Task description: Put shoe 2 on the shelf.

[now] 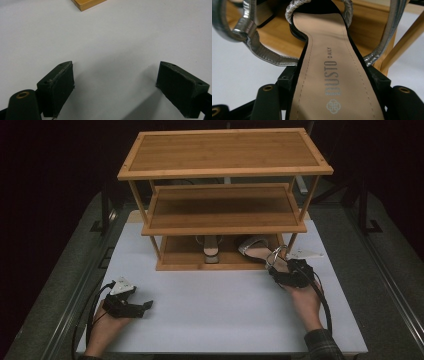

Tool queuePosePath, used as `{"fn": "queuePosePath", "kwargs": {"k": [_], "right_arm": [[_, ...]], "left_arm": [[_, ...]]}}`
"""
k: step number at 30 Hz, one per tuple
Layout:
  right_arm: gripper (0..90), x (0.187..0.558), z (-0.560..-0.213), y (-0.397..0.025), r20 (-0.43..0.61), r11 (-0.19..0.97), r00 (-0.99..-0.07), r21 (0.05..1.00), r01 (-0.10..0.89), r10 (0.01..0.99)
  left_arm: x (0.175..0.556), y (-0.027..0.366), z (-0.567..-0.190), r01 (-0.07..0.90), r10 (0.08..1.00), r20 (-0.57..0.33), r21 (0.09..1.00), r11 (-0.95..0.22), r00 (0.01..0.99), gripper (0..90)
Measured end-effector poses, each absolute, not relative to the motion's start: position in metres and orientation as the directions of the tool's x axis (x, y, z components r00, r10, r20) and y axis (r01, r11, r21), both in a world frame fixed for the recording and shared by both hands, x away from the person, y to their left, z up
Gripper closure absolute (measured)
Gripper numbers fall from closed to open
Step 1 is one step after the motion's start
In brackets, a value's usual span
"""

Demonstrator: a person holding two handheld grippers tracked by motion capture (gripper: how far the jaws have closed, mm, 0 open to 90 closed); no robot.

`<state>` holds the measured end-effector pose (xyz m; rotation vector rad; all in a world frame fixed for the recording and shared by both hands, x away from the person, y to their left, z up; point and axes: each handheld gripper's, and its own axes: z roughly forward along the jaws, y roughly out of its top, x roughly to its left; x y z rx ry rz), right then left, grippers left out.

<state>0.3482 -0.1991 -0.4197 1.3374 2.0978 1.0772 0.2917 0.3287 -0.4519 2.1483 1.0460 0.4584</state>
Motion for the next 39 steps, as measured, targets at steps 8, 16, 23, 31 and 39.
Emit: {"fn": "queuePosePath", "kwargs": {"k": [8,16,23,31,39], "right_arm": [[38.4,0.373,-0.425,-0.178,0.036,0.197,-0.381,0.808,0.555,0.924],[38.4,0.398,-0.434,-0.159,0.05,0.159,-0.335,0.808,0.568,0.941],[38.3,0.414,-0.434,-0.15,0.071,0.106,-0.267,0.799,0.592,0.961],[38.2,0.427,-0.438,-0.143,0.046,0.108,-0.244,0.806,0.582,0.969],[37.4,0.431,-0.447,-0.139,0.053,0.107,-0.246,0.797,0.594,0.968]], "left_arm": [[0.292,0.329,-0.452,0.544,0.791,0.015,0.718,-0.435,0.612,13.6],[0.292,0.329,-0.452,0.543,0.79,0.016,0.718,-0.436,0.613,13.6],[0.292,0.329,-0.452,0.545,0.789,0.015,0.715,-0.437,0.614,13.6],[0.292,0.329,-0.452,0.545,0.79,0.015,0.715,-0.437,0.613,13.6],[0.292,0.329,-0.452,0.545,0.79,0.015,0.715,-0.437,0.614,13.5]]}}
